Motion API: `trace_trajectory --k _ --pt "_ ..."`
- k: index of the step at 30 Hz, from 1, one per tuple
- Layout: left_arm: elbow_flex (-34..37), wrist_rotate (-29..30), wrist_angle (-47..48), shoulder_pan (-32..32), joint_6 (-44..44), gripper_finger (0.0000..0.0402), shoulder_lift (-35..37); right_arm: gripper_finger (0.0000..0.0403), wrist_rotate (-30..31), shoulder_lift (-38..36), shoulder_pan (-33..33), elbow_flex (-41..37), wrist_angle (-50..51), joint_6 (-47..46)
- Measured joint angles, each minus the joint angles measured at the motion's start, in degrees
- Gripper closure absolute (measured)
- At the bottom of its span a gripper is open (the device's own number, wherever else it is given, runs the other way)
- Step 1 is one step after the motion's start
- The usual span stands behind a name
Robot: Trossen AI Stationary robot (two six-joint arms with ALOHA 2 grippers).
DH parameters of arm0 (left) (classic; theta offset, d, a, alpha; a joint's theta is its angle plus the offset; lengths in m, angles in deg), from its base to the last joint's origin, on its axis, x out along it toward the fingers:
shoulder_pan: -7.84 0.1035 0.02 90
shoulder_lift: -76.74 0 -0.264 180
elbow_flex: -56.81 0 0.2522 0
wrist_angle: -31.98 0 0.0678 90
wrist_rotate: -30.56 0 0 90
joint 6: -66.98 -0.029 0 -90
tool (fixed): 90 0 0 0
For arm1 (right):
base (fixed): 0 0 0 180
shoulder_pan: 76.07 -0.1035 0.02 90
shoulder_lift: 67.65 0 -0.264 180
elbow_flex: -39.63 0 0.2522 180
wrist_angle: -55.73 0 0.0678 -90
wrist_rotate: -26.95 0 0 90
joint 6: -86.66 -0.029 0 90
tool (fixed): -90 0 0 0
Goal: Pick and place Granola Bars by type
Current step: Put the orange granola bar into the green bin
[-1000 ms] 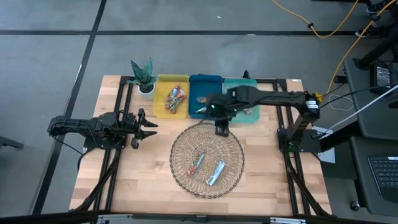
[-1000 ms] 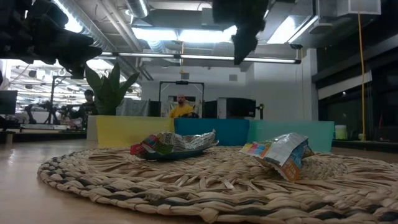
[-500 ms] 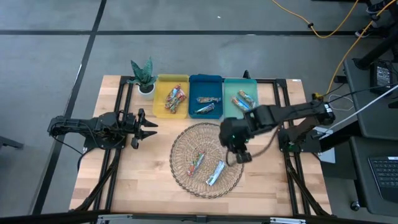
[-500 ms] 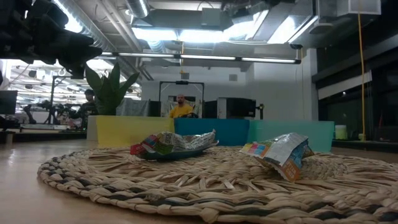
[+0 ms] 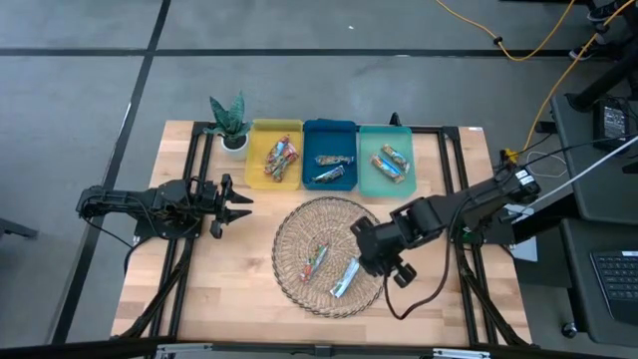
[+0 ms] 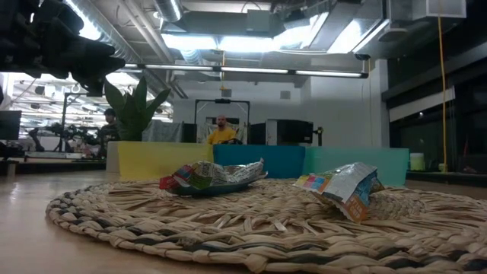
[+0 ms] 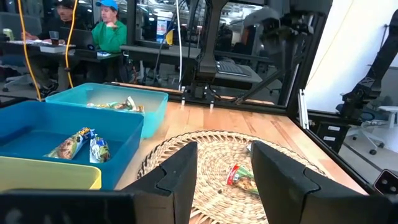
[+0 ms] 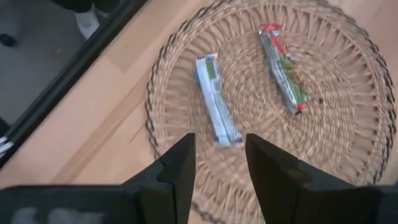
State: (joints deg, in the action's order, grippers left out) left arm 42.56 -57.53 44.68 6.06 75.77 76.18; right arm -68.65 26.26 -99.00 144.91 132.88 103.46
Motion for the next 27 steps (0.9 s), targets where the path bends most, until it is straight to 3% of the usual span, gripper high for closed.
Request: trace_trajectory --k 7,17,27 --pt "0.0 0.0 0.0 0.0 0.0 0.0258 0.0 0.0239 -0.9 0.1 -0.3 -7.4 -13.5 4.6" --pt "0.0 0.0 0.0 0.0 0.0 0.0258 0.0 0.0091 1.1 0.1 -0.1 -23.3 -33.8 5.3" --pt "0.0 0.0 0.0 0.0 0.0 0.0258 0.0 0.0079 2.6 1.6 1.4 -34.9 -48.9 2.4"
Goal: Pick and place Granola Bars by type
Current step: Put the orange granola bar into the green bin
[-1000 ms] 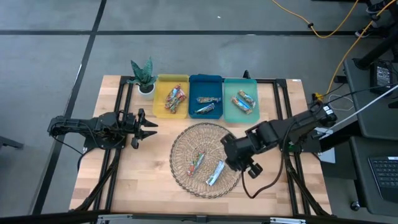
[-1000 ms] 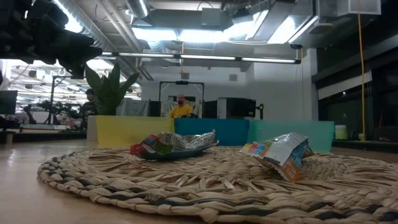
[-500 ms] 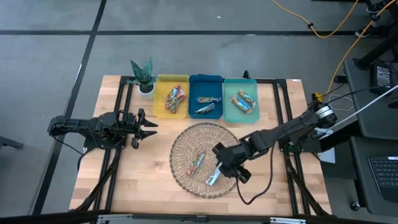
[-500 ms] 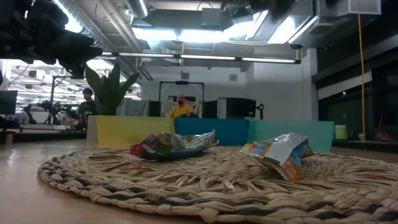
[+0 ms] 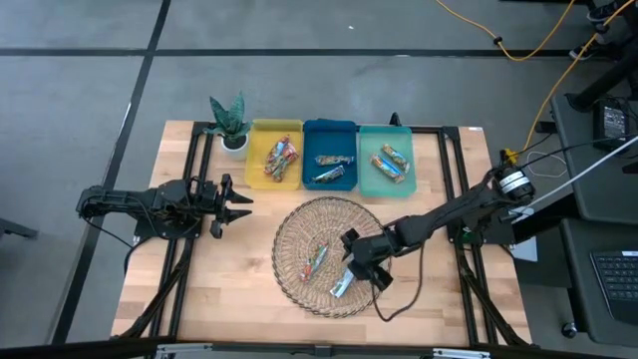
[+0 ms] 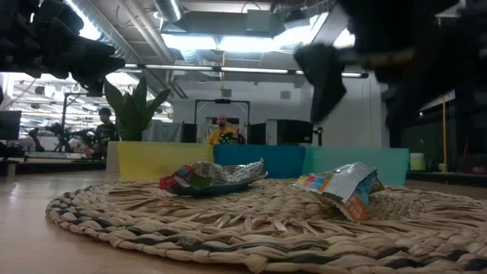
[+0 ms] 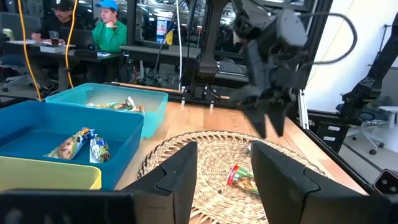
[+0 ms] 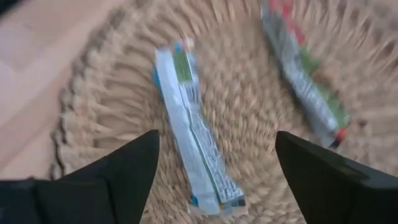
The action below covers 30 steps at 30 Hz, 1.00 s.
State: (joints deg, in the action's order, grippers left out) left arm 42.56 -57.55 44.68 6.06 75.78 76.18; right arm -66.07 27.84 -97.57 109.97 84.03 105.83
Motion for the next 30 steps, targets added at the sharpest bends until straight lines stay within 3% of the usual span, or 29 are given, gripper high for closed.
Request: trace_trajectory --k 8,15,30 --pt "0.0 0.0 -0.2 0.0 0.0 0.0258 0.0 0.0114 -0.1 6.8 0.6 -0.2 -1.0 -1.0" --pt "0.0 0.0 -0.4 0.0 0.0 0.0258 0.0 0.0163 0.0 7.5 0.5 -0.2 -1.2 -4.0" --pt "0.0 0.0 -0.4 0.0 0.0 0.0258 0.0 0.0348 -1.6 7.5 0.5 0.4 -0.3 -8.8"
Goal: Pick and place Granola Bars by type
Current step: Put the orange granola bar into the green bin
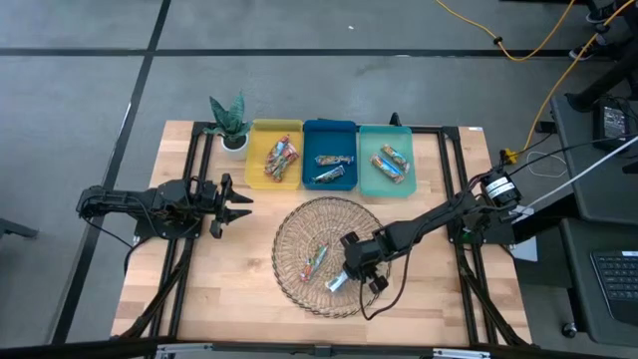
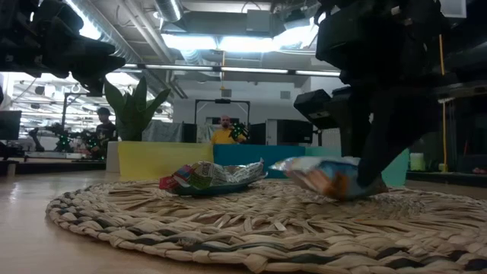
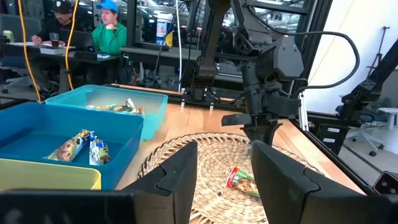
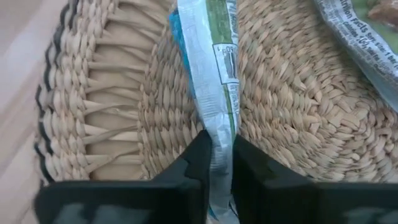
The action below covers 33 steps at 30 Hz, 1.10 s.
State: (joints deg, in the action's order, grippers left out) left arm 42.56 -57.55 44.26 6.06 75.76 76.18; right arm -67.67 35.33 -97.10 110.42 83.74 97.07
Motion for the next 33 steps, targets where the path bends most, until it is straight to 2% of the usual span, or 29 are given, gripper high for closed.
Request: trace_trajectory --k 4,9,20,31,33 --pt "0.0 0.0 0.0 0.0 0.0 0.0258 0.0 0.0368 0.0 0.0 0.0 3.1 3.5 -1.2" --pt "0.0 0.0 0.0 0.0 0.0 0.0258 0.0 0.0362 0.0 0.0 0.0 10.1 10.6 -1.1" --pt "0.0 0.0 0.0 0.0 0.0 0.0258 0.0 0.037 3.5 0.0 1.0 30.3 28.4 -2.2" --pt "0.0 0.0 0.0 0.0 0.0 0.0258 0.0 0.0371 3.7 0.0 6.1 50.5 49.8 -8.8" --pt "0.0 0.0 0.0 0.0 0.0 0.0258 0.0 0.0374 5.3 0.0 7.2 54.0 54.1 -9.0"
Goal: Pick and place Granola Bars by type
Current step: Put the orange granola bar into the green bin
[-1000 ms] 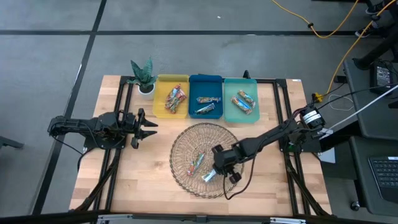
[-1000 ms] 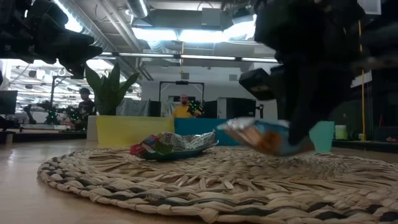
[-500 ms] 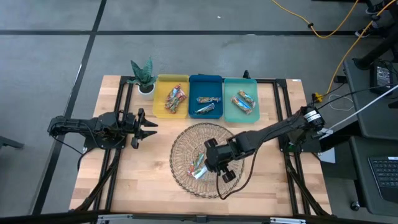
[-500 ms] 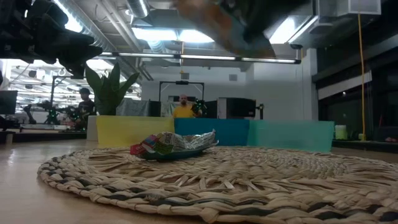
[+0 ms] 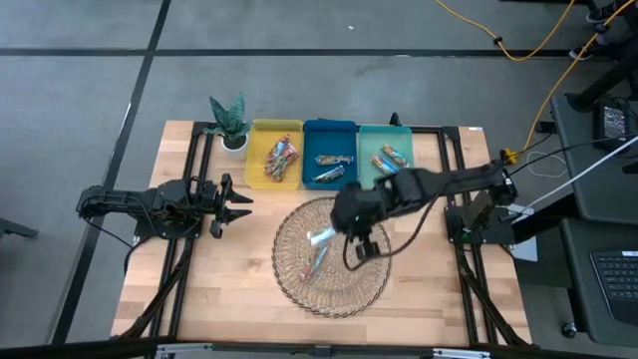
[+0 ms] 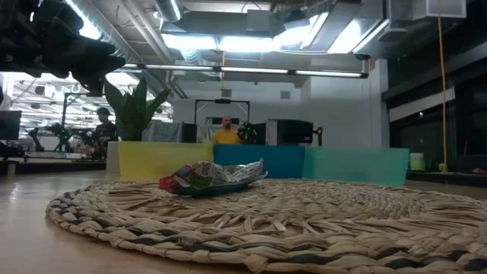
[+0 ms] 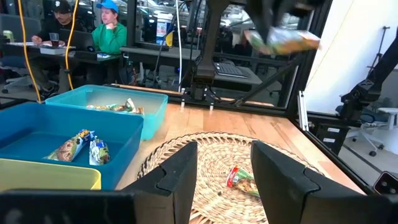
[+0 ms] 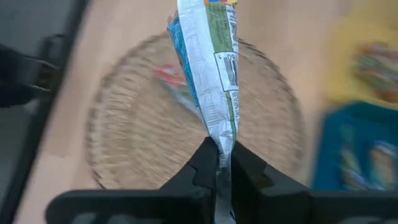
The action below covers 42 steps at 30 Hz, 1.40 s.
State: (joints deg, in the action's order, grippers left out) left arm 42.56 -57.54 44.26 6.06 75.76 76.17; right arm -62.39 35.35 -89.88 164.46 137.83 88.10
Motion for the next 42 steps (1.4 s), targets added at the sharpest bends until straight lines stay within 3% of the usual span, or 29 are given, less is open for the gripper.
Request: trace_trajectory --k 6,14,28,35,42 --pt "0.0 0.0 0.0 0.0 0.0 0.0258 0.0 0.0366 7.8 0.0 3.6 9.3 11.2 0.0" --pt "0.0 0.0 0.0 0.0 0.0 0.0258 0.0 0.0374 7.9 0.0 11.6 17.0 21.0 0.2" --pt "0.0 0.0 0.0 0.0 0.0 0.0258 0.0 0.0378 7.4 -1.9 29.3 17.8 21.7 -2.7" --pt "0.0 0.0 0.0 0.0 0.0 0.0258 0.0 0.0374 7.2 -2.9 39.0 11.2 21.5 -2.2" --pt "0.0 0.0 0.0 0.0 0.0 0.0258 0.0 0.0381 4.8 -5.3 47.7 -5.2 11.3 0.9"
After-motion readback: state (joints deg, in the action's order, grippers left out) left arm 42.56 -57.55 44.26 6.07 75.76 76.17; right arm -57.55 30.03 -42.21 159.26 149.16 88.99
